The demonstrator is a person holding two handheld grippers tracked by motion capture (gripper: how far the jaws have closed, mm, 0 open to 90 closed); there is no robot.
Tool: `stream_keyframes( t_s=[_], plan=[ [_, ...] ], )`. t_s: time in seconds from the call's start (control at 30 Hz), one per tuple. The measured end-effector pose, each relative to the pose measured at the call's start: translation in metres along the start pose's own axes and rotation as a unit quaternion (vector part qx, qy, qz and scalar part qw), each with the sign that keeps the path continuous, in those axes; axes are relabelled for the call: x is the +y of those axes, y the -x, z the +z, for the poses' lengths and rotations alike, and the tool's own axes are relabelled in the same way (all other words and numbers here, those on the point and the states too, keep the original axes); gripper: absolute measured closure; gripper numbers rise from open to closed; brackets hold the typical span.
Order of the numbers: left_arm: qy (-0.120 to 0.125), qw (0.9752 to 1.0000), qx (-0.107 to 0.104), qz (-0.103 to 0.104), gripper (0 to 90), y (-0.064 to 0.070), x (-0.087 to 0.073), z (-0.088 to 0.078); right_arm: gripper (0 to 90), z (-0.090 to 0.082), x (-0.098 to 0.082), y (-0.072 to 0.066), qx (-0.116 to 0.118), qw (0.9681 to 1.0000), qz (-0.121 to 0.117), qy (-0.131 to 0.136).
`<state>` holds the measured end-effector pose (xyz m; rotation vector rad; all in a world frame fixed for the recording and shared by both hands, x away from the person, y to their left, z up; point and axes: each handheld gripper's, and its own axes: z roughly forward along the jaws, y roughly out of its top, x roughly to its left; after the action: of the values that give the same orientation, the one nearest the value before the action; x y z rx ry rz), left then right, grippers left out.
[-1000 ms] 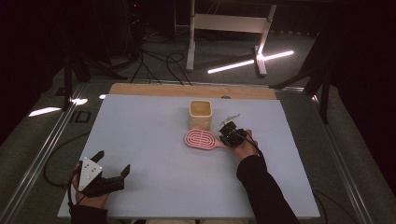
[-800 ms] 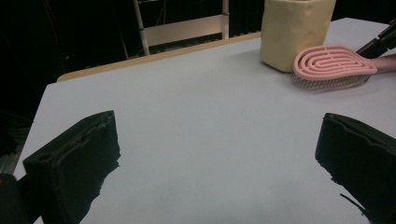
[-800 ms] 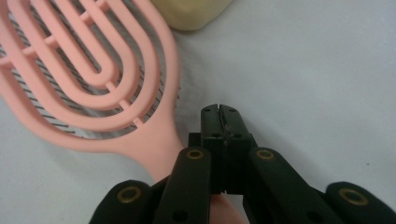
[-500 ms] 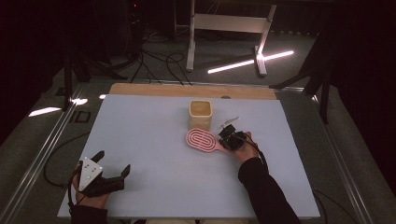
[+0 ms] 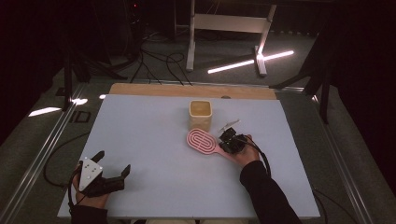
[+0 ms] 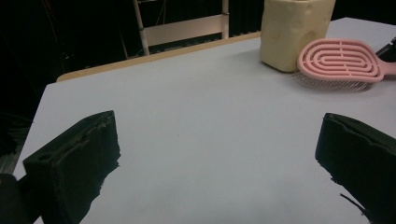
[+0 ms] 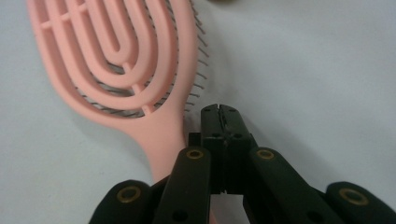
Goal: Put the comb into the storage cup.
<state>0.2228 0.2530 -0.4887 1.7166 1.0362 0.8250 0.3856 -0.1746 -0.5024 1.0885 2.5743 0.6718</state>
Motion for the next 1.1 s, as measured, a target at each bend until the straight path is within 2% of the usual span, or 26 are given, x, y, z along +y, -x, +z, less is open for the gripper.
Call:
stream_keyframes(
  t_s=[0.8, 1.1],
  plan=[
    [-0.001, 1.0, -0.001, 0.001, 0.2, 0.001, 0.0, 0.001, 89.9, -0.01, -0.008, -0.01, 0.013, 0.9999, -0.01, 0.0],
    [-0.003, 1.0, -0.002, 0.002, 0.2, 0.001, 0.0, 0.001, 86.7, -0.009, -0.015, -0.005, 0.008, 0.9999, 0.004, 0.008]
  ],
)
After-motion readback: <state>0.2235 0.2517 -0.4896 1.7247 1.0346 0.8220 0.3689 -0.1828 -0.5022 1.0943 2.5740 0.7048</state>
